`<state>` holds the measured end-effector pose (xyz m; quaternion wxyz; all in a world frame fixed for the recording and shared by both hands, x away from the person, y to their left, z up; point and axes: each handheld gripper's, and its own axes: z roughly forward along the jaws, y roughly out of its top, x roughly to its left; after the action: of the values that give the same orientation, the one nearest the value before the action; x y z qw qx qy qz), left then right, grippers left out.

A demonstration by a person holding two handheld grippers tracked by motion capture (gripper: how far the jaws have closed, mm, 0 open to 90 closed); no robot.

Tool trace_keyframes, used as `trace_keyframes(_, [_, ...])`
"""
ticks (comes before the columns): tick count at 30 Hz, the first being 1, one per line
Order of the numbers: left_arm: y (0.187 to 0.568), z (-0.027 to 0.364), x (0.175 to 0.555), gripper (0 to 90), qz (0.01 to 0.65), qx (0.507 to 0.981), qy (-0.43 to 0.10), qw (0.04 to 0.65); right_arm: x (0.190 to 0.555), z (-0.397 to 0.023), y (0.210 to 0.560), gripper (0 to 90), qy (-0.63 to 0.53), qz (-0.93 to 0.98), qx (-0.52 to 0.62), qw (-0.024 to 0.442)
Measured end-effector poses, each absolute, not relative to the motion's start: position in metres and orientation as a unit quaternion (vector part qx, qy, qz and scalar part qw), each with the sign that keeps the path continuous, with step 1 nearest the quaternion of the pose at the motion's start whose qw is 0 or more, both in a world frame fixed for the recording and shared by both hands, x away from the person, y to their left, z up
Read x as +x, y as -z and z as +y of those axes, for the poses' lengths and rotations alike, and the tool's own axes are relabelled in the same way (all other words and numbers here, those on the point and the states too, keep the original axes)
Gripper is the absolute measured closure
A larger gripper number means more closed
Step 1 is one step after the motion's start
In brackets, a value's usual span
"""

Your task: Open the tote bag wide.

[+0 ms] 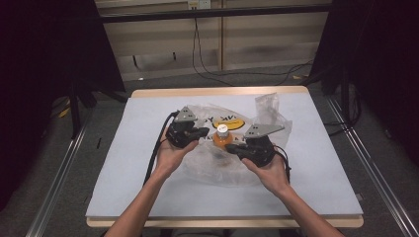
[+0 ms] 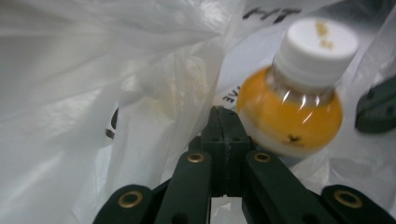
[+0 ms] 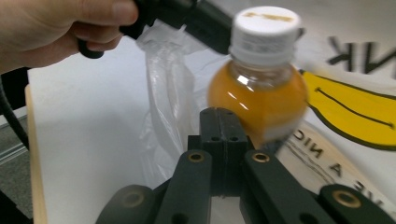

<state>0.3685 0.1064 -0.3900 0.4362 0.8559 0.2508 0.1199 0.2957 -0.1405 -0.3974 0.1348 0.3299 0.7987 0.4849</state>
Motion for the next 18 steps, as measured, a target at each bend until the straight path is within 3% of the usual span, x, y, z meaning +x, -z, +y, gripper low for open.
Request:
trace_keyframes(7, [0.406,0.108,0.372,90.0,0.241,0.874,-0.101,0.41,0.312,-0.167,0.397,90.0,-0.462,0.792,0.361,0.172])
trace_keyframes(18, [0.446,0.104,0.384,90.0,0.254,0.89,-0.068,0.373,0.337,-0.192,0.452,90.0,-0.42,0.802,0.406,0.126])
